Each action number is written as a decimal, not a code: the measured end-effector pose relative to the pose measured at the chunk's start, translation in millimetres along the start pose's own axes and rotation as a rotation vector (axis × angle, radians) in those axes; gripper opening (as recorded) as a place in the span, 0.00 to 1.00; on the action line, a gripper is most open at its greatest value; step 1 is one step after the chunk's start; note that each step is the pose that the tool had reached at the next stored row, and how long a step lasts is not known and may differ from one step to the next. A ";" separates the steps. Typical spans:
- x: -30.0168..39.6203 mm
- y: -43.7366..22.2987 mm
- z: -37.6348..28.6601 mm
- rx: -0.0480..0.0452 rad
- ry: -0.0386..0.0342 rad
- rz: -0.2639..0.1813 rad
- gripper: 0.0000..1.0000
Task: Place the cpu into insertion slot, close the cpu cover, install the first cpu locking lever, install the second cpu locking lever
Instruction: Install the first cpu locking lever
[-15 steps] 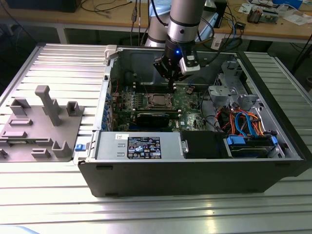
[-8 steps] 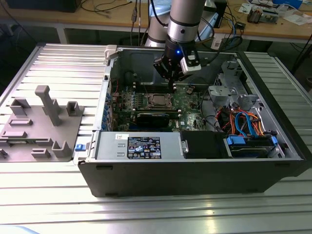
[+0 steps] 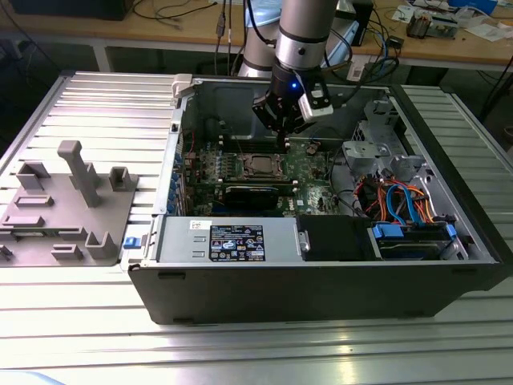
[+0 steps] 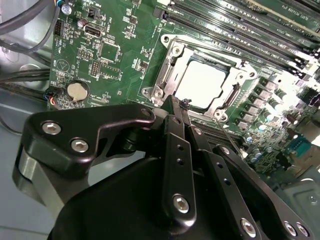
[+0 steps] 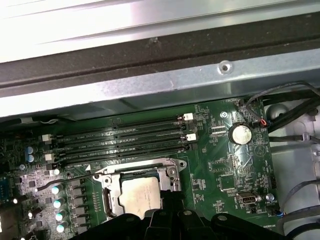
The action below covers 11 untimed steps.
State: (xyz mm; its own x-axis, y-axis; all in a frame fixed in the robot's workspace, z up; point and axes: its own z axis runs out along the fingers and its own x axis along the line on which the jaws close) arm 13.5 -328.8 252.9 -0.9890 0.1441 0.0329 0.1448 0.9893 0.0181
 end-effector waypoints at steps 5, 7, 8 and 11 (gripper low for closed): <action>0.0 0.0 0.0 0.0061 -0.0003 -0.026 0.11; 0.0 0.0 0.0 0.0072 -0.0003 -0.033 0.11; 0.0 0.0 0.0 0.0076 -0.0002 -0.038 0.11; 0.0 0.0 0.0 0.0088 -0.0002 -0.047 0.11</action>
State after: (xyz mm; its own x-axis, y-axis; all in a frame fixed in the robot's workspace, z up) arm 13.5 -328.8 252.9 -0.9947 0.0973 0.0320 0.0977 0.9952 0.0108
